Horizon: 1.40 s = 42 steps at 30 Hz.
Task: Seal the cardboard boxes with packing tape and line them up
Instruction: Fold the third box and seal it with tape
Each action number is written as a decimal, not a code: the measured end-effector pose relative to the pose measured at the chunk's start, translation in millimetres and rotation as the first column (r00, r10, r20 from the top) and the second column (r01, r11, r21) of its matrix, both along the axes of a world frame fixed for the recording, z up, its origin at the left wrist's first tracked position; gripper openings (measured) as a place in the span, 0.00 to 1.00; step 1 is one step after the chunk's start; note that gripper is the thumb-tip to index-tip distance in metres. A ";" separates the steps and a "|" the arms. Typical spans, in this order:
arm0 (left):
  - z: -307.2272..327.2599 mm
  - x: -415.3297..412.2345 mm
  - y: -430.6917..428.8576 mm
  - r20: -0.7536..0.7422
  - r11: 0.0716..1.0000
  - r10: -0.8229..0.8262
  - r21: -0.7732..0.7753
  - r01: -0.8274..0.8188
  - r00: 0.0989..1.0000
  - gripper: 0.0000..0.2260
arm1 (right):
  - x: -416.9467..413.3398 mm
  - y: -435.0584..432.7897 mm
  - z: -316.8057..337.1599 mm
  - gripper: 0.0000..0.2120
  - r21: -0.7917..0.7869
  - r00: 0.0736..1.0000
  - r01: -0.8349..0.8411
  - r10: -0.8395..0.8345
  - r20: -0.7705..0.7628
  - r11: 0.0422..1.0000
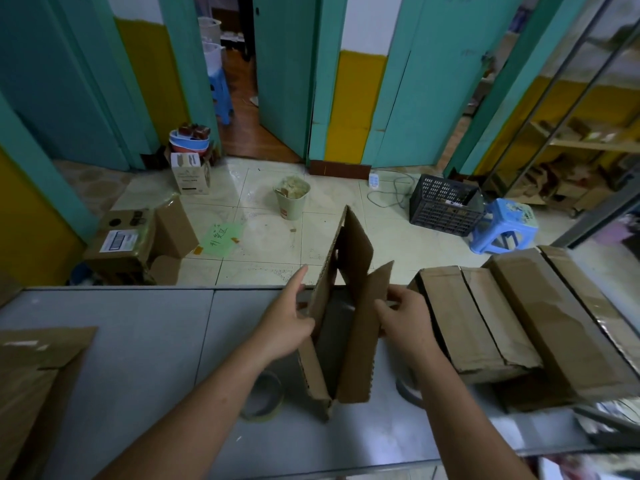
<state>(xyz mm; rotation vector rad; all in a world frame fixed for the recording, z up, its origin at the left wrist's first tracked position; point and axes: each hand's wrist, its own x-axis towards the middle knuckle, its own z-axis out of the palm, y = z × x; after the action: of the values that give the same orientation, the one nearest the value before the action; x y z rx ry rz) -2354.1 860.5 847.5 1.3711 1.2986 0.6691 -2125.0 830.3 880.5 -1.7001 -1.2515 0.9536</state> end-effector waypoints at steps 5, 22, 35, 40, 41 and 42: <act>-3.5 -18.5 3.6 0.019 0.996 0.088 0.010 -0.088 0.996 0.41 | 24.8 -13.3 -2.5 0.07 -0.003 0.994 0.088 -0.088 -0.073 0.996; 17.7 -54.2 2.0 -0.259 0.979 -0.186 0.034 0.201 0.948 0.44 | 34.9 -16.2 4.1 0.16 -0.122 0.973 0.181 -0.196 -0.122 0.976; 36.4 -38.0 -9.2 -0.207 0.972 -0.230 0.001 0.235 0.951 0.49 | 25.1 40.1 22.5 0.34 0.047 0.836 -0.053 0.019 0.548 0.998; 31.3 -27.8 -21.9 -0.272 0.960 -0.247 0.063 0.273 0.930 0.35 | 1.9 21.4 13.8 0.21 0.140 0.571 -0.472 0.181 0.801 0.870; 31.2 -27.1 -22.6 -0.305 0.961 -0.245 0.047 0.271 0.920 0.30 | -0.1 19.0 13.9 0.21 0.038 0.505 -0.520 0.272 0.820 0.853; 31.4 -27.5 -22.5 -0.335 0.964 -0.239 0.034 0.265 0.911 0.27 | -0.6 18.5 13.7 0.21 -0.069 0.456 -0.524 0.348 0.819 0.849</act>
<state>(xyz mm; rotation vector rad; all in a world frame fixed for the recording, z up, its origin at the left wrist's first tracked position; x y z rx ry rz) -2381.5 838.0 878.9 1.7358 1.3296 0.3238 -2125.7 848.9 894.2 -1.7162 -2.4201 0.2090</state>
